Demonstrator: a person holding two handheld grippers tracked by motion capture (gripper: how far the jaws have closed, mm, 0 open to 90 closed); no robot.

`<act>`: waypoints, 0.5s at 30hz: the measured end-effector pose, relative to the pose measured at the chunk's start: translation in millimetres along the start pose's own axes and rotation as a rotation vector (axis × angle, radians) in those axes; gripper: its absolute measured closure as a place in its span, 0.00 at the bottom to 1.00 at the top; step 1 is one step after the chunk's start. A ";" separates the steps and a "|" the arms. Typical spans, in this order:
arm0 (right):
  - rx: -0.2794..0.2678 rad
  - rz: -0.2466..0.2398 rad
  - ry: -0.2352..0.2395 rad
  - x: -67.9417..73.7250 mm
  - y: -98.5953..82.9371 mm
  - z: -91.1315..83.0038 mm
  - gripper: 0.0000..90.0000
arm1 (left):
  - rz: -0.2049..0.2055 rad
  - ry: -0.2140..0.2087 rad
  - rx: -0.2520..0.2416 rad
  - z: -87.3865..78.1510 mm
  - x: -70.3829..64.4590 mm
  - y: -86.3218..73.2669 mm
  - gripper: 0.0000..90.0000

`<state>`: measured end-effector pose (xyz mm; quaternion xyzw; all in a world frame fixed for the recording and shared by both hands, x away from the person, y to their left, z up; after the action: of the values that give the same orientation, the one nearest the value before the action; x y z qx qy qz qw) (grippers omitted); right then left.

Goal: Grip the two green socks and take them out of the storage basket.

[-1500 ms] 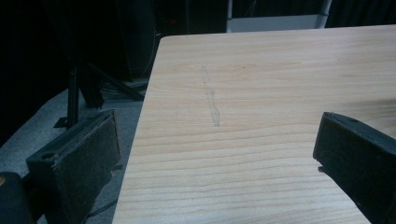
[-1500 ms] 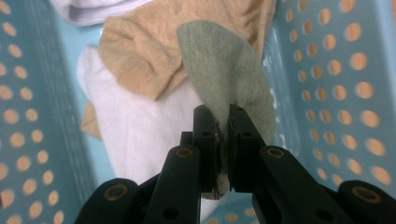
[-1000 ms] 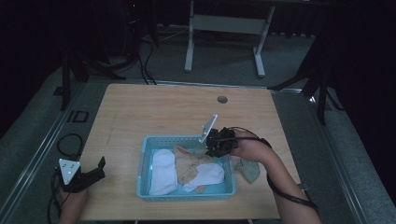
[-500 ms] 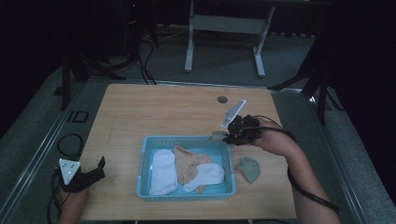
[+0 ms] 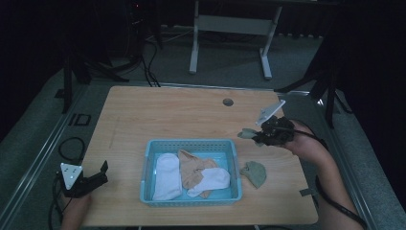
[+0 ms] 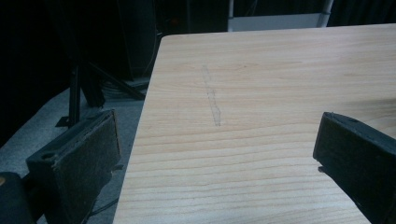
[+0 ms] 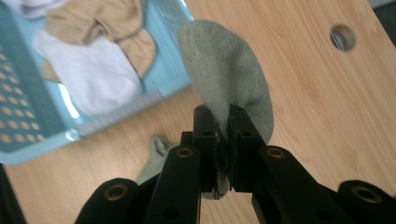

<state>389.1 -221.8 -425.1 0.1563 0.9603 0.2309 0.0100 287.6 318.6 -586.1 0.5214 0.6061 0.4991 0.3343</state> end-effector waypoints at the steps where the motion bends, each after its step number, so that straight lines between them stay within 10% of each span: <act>1: -0.002 0.009 -0.005 -3.0 -4.6 0.4 0.93 | 0.000 0.001 0.001 0.1 0.0 0.0 0.00; 15: 0.003 0.129 -0.015 -32.1 -52.4 29.0 0.93 | 0.000 0.001 0.001 0.1 0.0 0.0 0.00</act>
<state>406.8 -263.1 -476.1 0.2196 0.9484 0.2285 0.0019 287.6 318.6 -586.1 0.5213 0.6065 0.4991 0.3335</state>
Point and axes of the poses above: each handheld gripper's, and its own axes: z roughly forward along the jaws, y roughly out of its top, x roughly to its left, the point moved 6 cm from there along z, roughly forward along the jaws, and after that the axes turned 15 degrees about y, right-handed, at the moved point
